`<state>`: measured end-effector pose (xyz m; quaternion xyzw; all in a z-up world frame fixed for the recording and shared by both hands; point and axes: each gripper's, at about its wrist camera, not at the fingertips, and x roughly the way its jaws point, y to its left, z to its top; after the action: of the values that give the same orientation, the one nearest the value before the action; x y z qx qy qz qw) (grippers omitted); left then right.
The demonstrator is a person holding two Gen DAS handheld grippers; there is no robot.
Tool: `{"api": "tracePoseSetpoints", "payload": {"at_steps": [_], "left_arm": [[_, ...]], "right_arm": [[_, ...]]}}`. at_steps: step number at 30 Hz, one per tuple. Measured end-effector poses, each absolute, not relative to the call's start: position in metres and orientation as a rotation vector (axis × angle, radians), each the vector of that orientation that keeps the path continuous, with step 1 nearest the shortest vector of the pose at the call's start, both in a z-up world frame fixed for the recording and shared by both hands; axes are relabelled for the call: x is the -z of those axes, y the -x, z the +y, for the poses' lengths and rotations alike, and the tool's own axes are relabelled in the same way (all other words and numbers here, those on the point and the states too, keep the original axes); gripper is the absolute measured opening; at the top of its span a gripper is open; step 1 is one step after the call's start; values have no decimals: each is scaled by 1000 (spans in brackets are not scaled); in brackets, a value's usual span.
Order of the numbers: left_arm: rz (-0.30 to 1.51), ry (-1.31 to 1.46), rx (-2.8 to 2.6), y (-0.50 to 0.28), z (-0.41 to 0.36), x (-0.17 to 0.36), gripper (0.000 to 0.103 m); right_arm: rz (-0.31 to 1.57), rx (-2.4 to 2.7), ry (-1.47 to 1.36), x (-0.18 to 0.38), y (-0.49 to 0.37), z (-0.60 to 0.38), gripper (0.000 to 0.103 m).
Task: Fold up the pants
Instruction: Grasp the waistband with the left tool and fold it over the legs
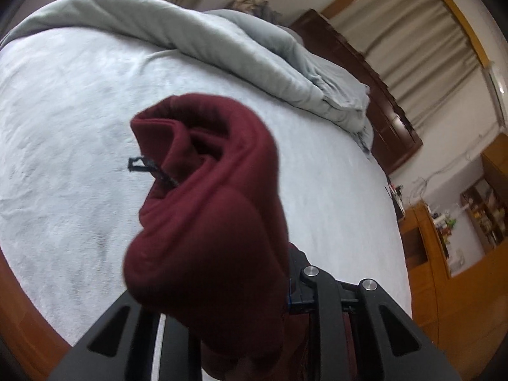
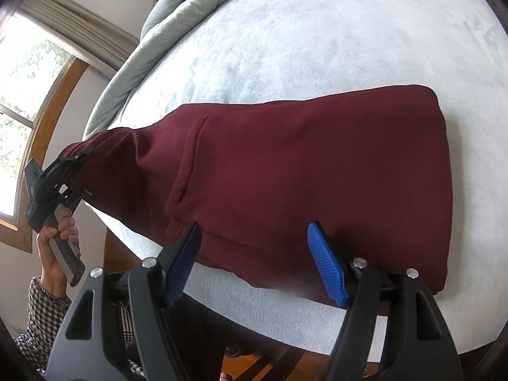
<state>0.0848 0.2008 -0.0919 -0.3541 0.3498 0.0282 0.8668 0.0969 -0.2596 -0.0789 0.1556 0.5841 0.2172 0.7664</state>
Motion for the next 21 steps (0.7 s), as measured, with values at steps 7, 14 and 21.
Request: {"api": "tracePoseSetpoints", "payload": {"at_steps": [7,14,21], "left_arm": [[729,620,21,-81,165,79,26],[741,554,132,-78,130,71,29],[779,446,201,-76,99,69,29]], "right_arm": [[1263,-458,-360,78,-100,-271,69],[1263,-443,-376,81,-103,-272,69],[1263,-435,-395,82,-106,-279,69]]}}
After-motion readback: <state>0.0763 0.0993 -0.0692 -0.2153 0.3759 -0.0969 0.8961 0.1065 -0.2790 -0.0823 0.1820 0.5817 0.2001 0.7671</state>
